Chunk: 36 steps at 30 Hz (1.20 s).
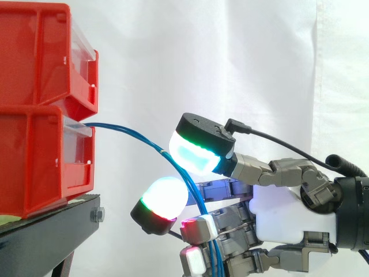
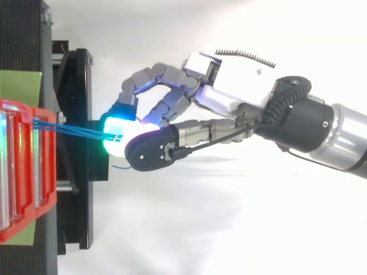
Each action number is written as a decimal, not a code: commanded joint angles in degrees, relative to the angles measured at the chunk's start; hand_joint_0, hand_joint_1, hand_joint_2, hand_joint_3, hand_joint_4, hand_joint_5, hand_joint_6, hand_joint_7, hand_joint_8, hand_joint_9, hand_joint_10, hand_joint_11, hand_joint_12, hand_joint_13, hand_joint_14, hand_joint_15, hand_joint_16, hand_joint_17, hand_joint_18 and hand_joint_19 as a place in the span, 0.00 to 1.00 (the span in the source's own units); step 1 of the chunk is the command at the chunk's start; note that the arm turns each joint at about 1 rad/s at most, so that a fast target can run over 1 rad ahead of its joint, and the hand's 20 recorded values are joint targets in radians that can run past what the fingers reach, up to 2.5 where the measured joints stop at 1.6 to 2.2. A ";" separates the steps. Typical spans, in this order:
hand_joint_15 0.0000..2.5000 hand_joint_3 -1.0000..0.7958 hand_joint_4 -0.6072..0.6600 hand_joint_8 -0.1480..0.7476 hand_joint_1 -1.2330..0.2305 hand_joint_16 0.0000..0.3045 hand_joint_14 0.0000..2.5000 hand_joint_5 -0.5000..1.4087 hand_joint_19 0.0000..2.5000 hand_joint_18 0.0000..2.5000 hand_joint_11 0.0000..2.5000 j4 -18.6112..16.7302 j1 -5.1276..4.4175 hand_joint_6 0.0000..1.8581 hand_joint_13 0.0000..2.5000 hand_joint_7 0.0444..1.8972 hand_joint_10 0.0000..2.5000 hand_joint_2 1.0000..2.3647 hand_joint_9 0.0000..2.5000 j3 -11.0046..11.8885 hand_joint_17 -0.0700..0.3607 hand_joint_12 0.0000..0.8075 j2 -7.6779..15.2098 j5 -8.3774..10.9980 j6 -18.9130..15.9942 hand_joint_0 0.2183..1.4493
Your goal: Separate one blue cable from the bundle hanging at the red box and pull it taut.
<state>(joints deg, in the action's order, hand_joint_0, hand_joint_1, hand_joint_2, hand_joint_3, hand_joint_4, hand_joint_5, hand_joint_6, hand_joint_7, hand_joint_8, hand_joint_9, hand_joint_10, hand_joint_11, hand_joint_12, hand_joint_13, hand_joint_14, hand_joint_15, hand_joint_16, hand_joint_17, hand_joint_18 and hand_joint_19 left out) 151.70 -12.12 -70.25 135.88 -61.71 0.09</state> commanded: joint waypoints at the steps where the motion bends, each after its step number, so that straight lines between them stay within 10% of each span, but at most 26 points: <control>1: 0.28 0.28 0.57 0.51 0.40 0.17 0.01 0.14 0.25 0.33 0.48 0.00 0.25 0.49 0.44 0.44 0.01 0.00 0.44 0.02 0.43 0.45 -0.01 -0.08 -0.01 0.22; 36: 0.29 0.28 0.55 0.47 0.34 0.15 0.01 0.14 0.25 0.32 0.49 4.13 -0.36 0.48 0.44 0.44 0.01 0.00 0.44 2.66 0.40 0.41 -1.59 0.54 2.10 0.32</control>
<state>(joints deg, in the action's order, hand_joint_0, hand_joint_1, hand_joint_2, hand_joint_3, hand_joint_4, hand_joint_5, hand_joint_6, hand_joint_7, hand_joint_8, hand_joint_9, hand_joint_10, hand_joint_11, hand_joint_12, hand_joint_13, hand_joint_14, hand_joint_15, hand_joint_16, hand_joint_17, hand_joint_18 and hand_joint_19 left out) 155.80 -12.34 -67.84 134.30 -61.20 1.63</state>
